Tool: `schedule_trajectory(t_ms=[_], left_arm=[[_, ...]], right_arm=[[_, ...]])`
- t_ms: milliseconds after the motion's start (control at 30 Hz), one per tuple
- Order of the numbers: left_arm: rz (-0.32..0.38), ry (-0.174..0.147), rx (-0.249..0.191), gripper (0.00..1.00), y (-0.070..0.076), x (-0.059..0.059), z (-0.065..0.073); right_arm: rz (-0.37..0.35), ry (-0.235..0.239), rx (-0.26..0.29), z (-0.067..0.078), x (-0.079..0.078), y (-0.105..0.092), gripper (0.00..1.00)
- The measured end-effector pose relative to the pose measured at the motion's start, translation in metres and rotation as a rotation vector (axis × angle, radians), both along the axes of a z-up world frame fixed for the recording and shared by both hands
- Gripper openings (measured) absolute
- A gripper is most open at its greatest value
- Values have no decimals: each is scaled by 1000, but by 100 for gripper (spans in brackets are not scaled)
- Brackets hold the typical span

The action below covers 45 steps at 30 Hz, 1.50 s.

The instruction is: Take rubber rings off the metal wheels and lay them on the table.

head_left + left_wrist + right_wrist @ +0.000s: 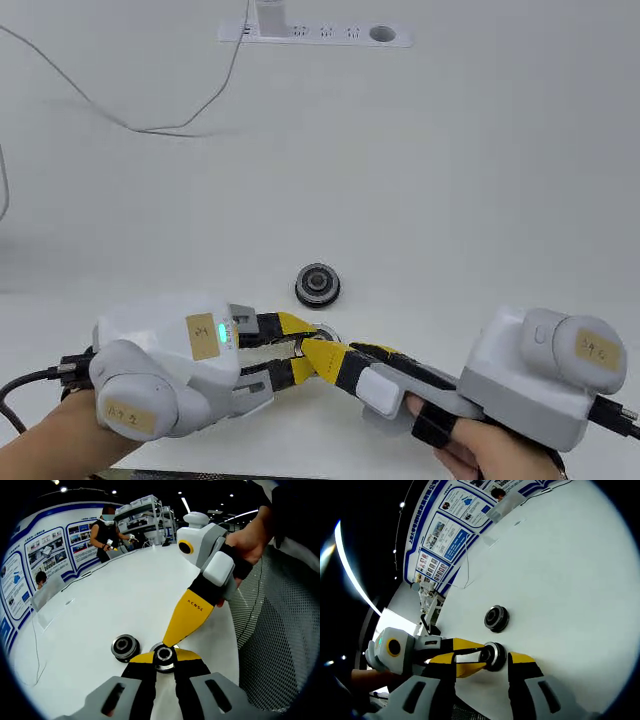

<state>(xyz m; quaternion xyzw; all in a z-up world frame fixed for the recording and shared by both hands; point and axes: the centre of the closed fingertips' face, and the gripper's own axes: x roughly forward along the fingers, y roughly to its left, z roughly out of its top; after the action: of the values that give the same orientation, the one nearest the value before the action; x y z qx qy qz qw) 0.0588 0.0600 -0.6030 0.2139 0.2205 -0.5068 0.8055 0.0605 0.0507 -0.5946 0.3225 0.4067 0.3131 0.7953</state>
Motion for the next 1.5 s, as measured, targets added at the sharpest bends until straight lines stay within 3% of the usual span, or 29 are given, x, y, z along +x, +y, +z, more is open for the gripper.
schedule_trajectory(t_ms=[167,833,1500], left_arm=[[1,1,-2,13,0,0,0],[4,0,-3,13,0,-1,1],[6,2,3,13,-1,-2,1]], right_arm=[[-6,17,27,2,1,3,41],[19,35,28,-1,-6,7,39],[21,22,-34,-4,-4,9,39]])
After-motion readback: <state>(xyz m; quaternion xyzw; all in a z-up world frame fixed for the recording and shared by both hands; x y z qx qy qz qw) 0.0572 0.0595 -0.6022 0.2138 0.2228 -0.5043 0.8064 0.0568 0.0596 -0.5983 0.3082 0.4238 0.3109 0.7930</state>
